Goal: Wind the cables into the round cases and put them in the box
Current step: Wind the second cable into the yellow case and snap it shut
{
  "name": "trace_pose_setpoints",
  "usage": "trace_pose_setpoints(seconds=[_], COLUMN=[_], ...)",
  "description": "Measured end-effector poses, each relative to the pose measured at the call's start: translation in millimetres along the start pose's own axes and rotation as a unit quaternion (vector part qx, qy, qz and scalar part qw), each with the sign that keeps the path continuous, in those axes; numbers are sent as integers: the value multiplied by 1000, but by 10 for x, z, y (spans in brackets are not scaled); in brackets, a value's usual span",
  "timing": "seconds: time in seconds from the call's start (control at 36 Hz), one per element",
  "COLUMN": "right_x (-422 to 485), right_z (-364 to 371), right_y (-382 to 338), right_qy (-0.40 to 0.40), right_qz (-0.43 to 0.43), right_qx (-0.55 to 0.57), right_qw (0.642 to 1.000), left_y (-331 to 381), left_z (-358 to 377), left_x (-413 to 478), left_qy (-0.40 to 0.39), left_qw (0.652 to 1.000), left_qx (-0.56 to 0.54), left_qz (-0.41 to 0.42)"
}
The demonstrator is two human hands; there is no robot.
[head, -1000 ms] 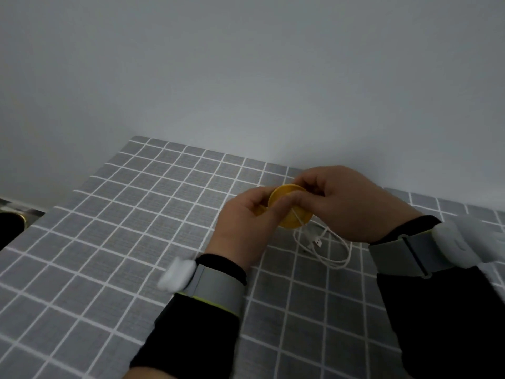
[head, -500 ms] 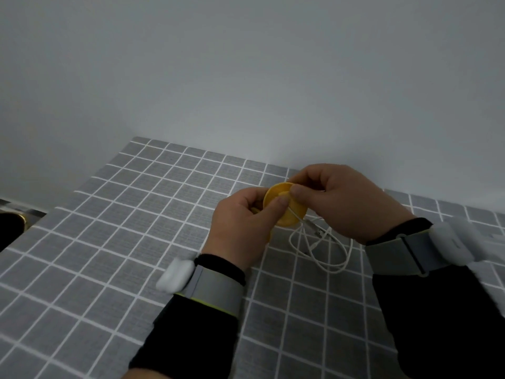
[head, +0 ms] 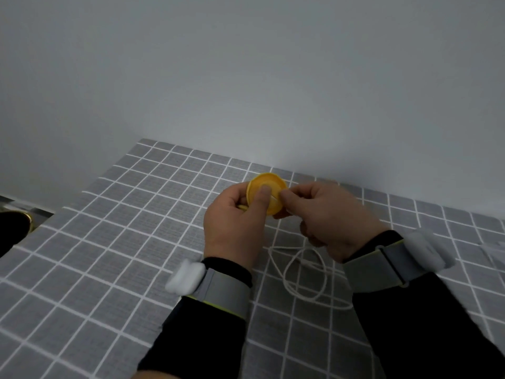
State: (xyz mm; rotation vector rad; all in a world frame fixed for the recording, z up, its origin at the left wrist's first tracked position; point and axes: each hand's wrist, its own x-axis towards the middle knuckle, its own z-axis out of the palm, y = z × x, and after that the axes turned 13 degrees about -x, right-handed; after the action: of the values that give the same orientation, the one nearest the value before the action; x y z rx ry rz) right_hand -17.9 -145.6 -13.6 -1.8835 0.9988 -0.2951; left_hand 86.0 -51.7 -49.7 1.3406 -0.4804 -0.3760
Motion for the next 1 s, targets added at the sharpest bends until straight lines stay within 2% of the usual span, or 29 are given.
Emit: trace_pose_setpoints(seconds=[0.08, 0.14, 0.25, 0.33, 0.47, 0.67, 0.78, 0.89, 1.0], right_x=[-18, -3, -11, -38, -68, -86, -58, 2, 29], right_z=[112, 160, 110, -59, -305, -383, -363, -268, -173], right_y=[-21, -10, -39, -69, -70, -74, -54, -3, 28], right_qy=[-34, -8, 77, 108, 104, 54, 66, 127, 130], right_qz=[48, 36, -60, -112, -168, -169, -174, -167, -144], right_qx=[149, 178, 85, -6, -150, -297, -296, -246, -194], right_qw=[987, 983, 992, 988, 969, 938, 937, 946, 962], left_y=[2, 23, 61, 86, 89, 55, 27, -25, -38], left_z=[-14, -8, -3, 4, 30, 33, 34, 21, 5], left_x=[9, 15, 10, -12, -41, -44, -32, 2, 25], left_qy=[15, 18, -10, -52, -142, -190, -190, -148, -109], left_qw=[1000, 999, 996, 987, 969, 971, 976, 983, 989], left_qx=[-15, -35, -76, -127, -181, -126, -90, -88, -92], left_qz=[-15, -24, -49, -82, -95, -76, -59, -55, -49])
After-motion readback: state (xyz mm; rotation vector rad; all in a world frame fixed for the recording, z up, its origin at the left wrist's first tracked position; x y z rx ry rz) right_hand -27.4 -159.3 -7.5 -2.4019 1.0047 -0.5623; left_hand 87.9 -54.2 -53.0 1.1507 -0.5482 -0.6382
